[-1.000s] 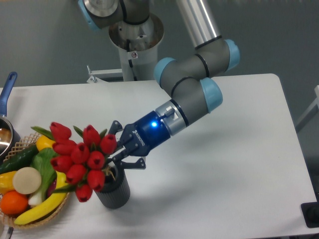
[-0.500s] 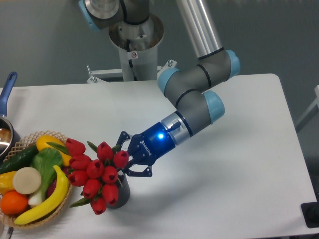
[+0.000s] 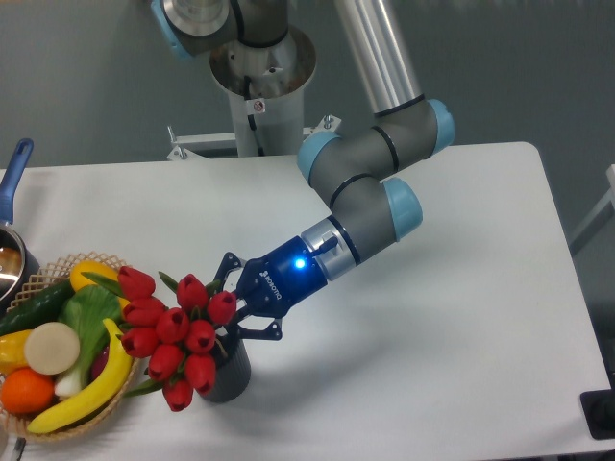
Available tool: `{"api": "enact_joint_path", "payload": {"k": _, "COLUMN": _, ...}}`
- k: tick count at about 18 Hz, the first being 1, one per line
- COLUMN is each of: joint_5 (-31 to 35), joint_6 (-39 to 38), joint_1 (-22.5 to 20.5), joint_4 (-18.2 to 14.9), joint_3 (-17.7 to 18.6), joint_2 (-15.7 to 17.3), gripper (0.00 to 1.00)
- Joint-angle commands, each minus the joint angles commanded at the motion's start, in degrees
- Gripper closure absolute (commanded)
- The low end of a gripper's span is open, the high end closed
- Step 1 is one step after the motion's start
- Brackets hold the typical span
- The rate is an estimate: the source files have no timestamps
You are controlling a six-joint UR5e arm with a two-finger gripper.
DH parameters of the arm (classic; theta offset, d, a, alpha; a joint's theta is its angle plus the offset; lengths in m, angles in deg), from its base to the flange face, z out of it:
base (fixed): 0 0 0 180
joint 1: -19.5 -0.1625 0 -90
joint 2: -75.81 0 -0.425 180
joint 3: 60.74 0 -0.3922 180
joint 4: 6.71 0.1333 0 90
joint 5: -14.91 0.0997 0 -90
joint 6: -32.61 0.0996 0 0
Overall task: Insert the flowers into the vase
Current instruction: 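Open the gripper to release the tulips in the vase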
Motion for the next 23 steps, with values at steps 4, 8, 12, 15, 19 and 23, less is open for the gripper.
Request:
{"api": "enact_joint_path", "payload": {"k": 4, "joint_5": 0.09, "joint_6": 0.44, "joint_1": 0.53, "joint_4": 0.09, "joint_3": 0.0, "joint_2": -0.52, "gripper": 0.86}}
{"api": "enact_joint_path", "payload": {"k": 8, "joint_5": 0.09, "joint_6": 1.41, "joint_1": 0.53, "joint_4": 0.0, "joint_3": 0.0, "joint_2": -1.14, "gripper": 0.86}}
{"api": "enact_joint_path", "payload": {"k": 12, "joint_5": 0.09, "joint_6": 2.9, "joint_1": 0.09, "joint_4": 0.0, "joint_3": -0.08, "joint_2": -1.67, "gripper": 0.68}}
{"api": "enact_joint_path", "payload": {"k": 15, "joint_5": 0.09, "joint_6": 2.99, "joint_1": -0.44, "joint_4": 0.0, "joint_3": -0.44, "joint_2": -1.67, "gripper": 0.36}}
{"api": "enact_joint_path", "payload": {"k": 19, "joint_5": 0.09, "joint_6": 3.08, "joint_1": -0.53, "joint_4": 0.0, "joint_3": -0.35, "joint_2": -1.67, "gripper": 0.29}}
{"api": "enact_joint_path", "payload": {"k": 23, "joint_5": 0.09, "joint_6": 3.25, "joint_1": -0.79, "joint_4": 0.0, "joint_3": 0.0, "joint_2": -1.5, "gripper": 0.25}}
